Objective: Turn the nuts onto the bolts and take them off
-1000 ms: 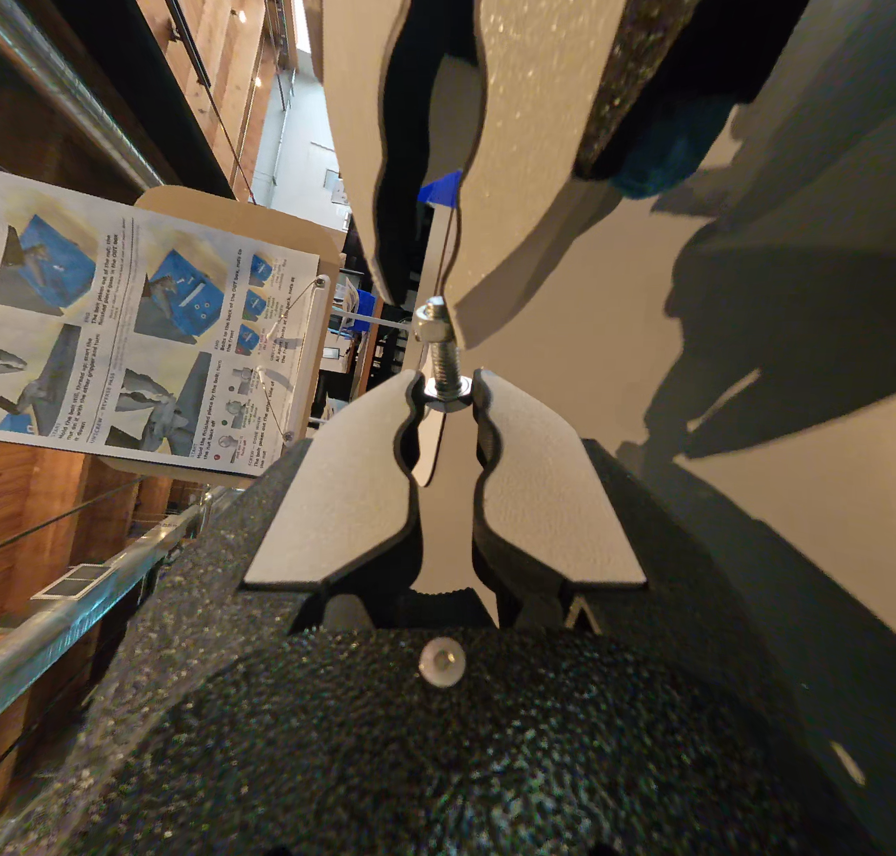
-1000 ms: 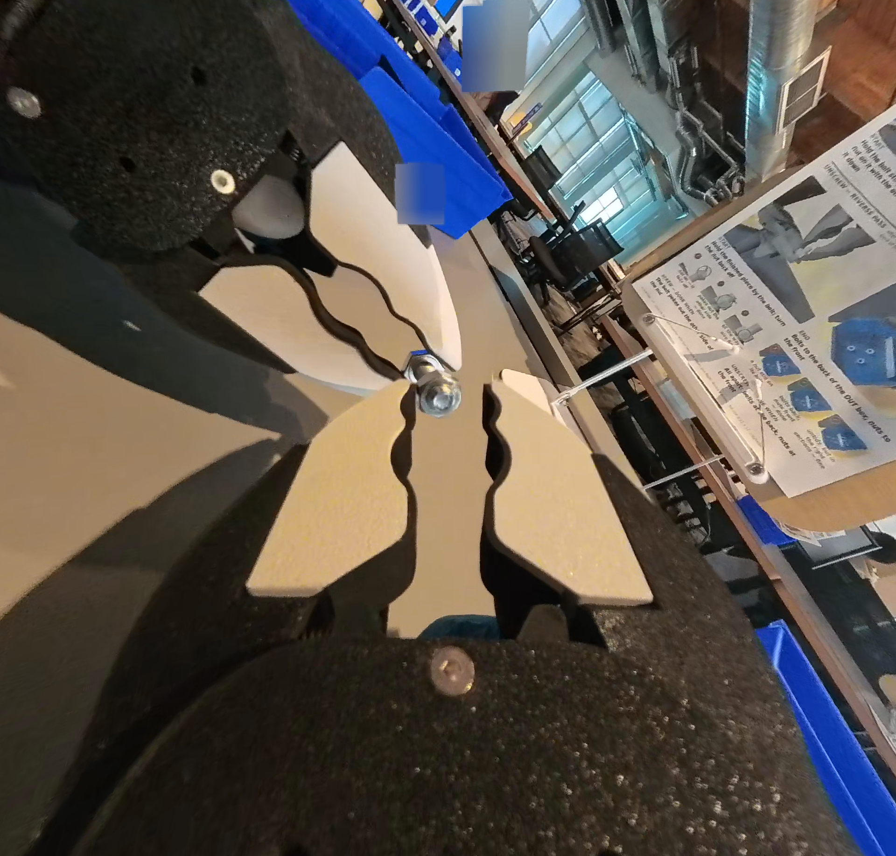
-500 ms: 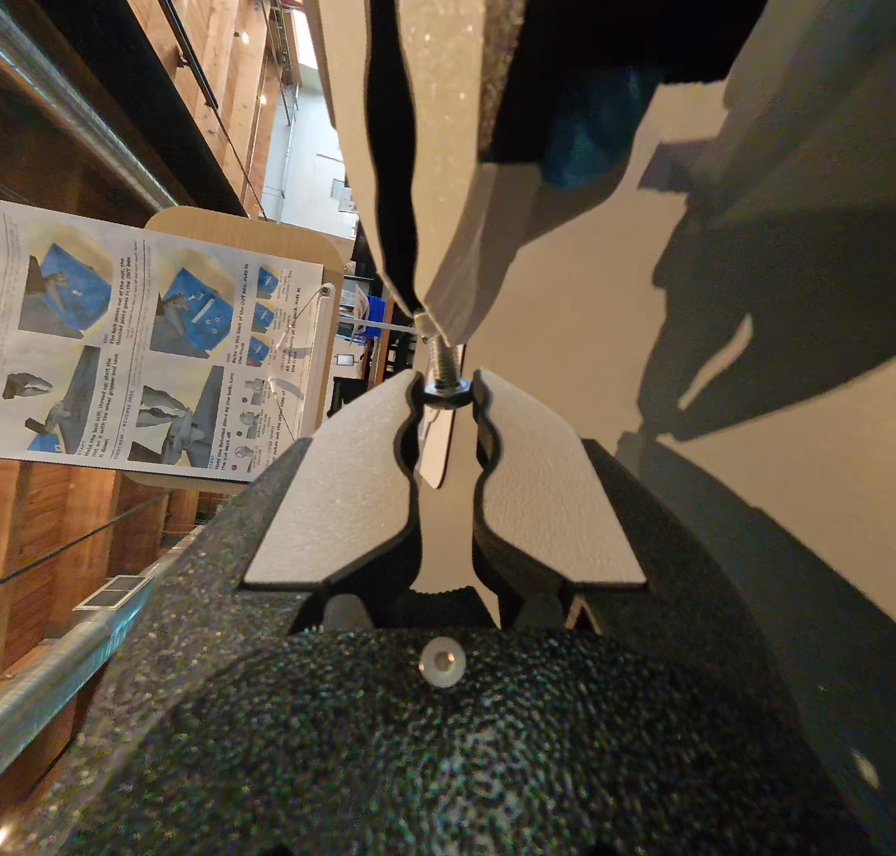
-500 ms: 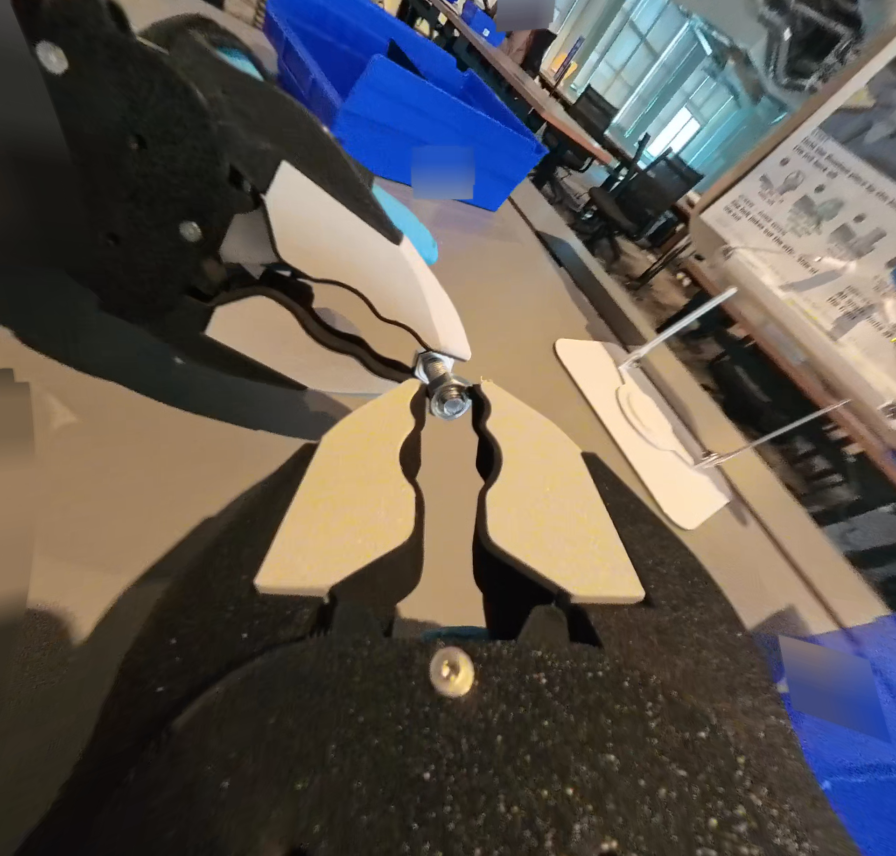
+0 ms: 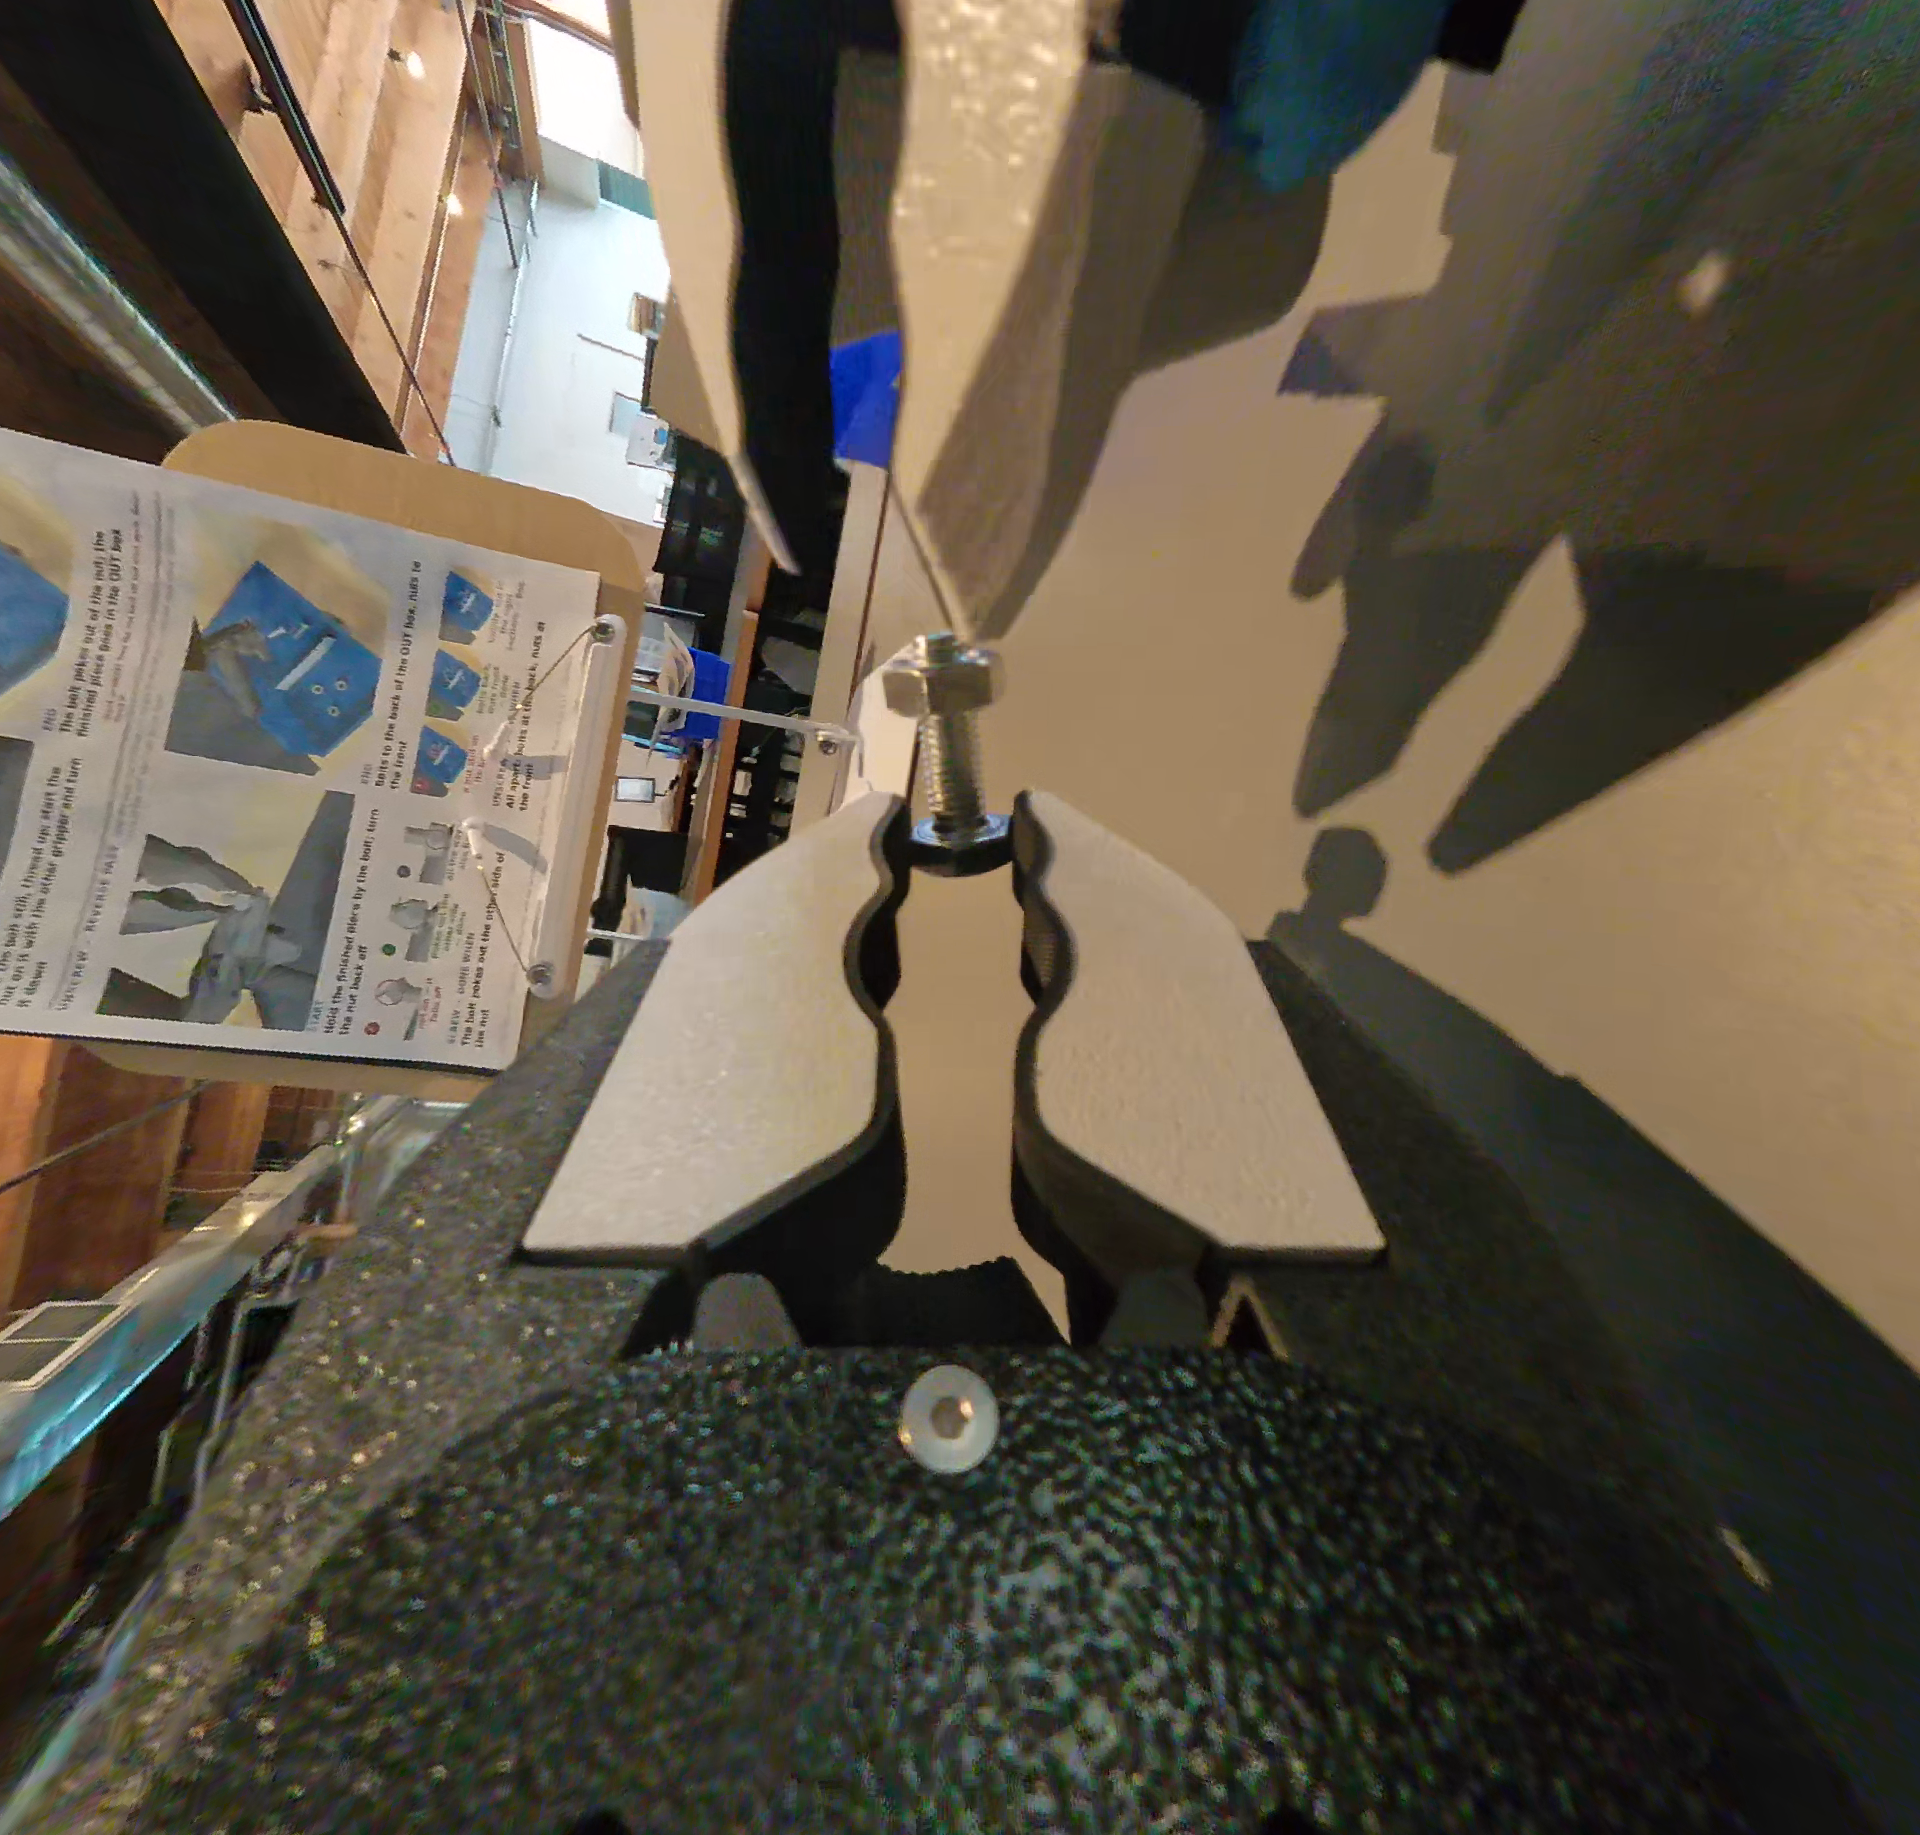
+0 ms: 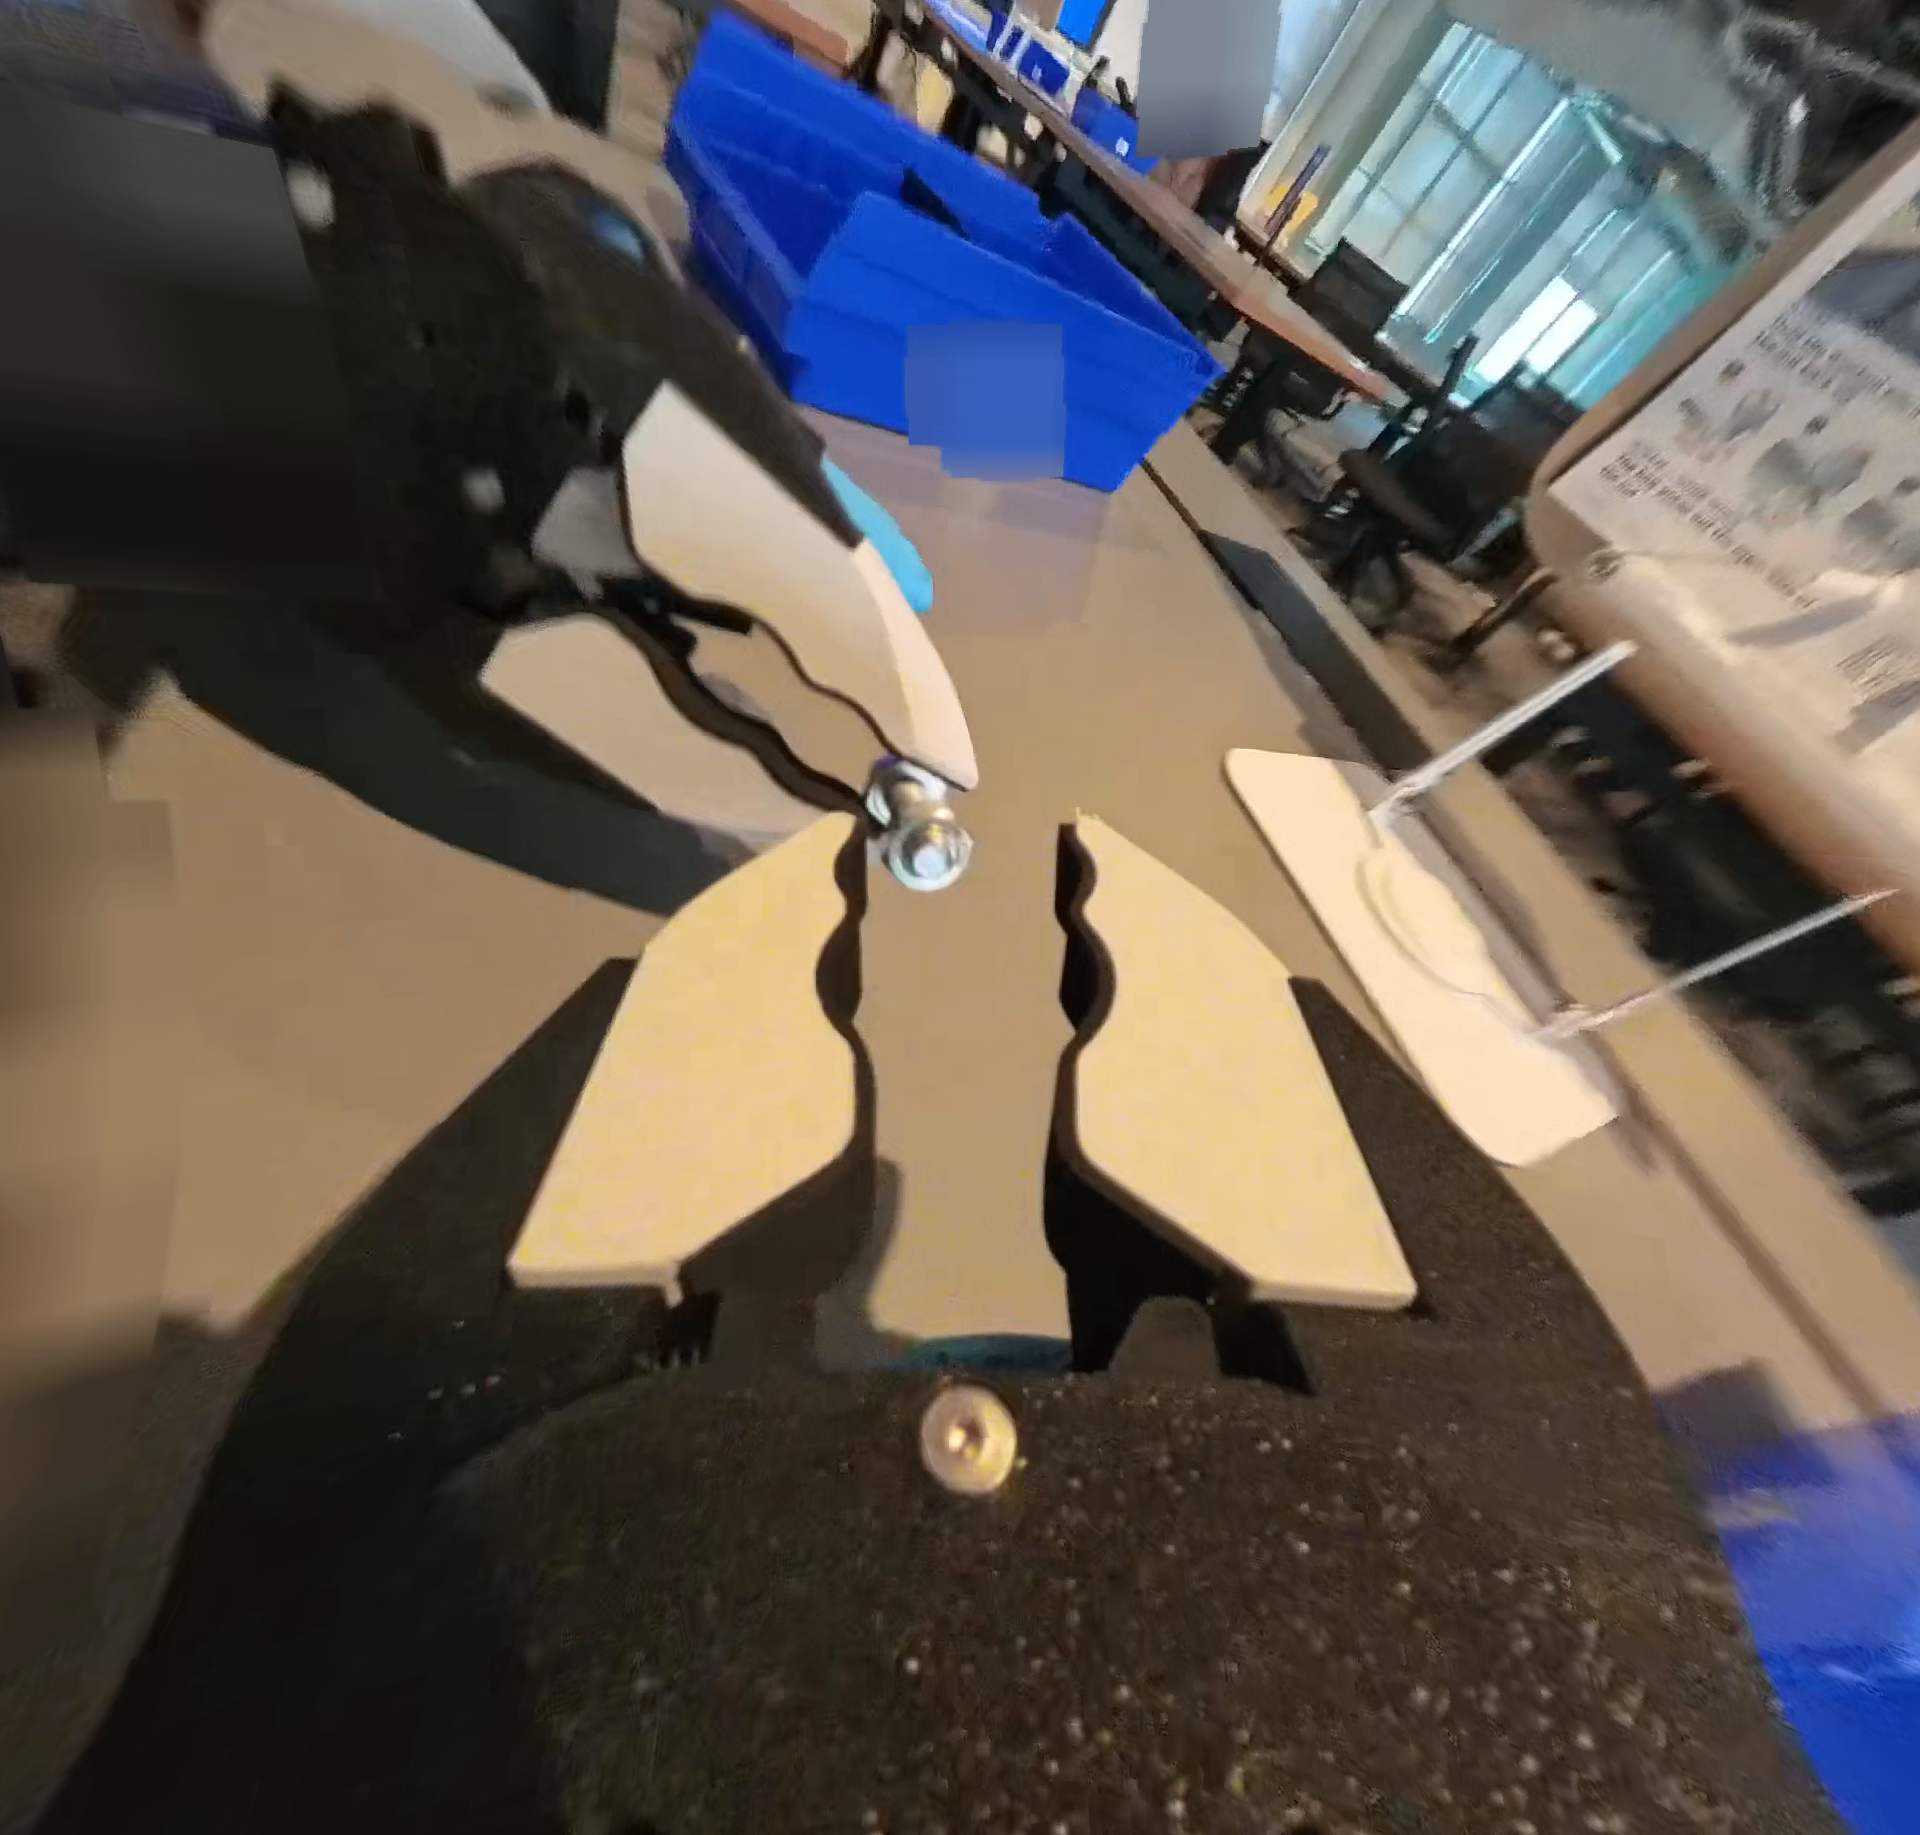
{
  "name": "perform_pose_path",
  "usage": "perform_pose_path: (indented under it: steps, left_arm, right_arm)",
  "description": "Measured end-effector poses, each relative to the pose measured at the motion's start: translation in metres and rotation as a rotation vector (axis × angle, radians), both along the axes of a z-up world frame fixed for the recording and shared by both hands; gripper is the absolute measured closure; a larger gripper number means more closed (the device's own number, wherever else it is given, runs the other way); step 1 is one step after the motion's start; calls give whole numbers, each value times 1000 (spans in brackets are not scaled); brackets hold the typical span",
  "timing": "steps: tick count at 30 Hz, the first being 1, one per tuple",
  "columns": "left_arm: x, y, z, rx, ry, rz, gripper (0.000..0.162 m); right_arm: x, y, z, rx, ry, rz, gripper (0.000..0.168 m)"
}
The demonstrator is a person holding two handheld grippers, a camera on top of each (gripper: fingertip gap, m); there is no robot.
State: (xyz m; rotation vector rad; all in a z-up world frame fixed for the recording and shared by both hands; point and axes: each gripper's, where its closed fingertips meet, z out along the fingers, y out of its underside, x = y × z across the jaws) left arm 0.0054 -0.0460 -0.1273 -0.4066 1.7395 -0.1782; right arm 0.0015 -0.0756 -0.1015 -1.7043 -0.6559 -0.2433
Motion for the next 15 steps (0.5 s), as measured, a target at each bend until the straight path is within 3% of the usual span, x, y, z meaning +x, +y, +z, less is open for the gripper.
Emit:
perform_pose_path:
  steps: [4, 15]
  left_arm:
    - [0, -2, -2, -7, 11, -14, 143]
    - [-1, -7, -4, 41, 18, -38, 143]
  right_arm:
    - [1, -1, -10, 4, -195, -16, 133]
    - [-7, 2, -19, -38, -232, 1, 151]
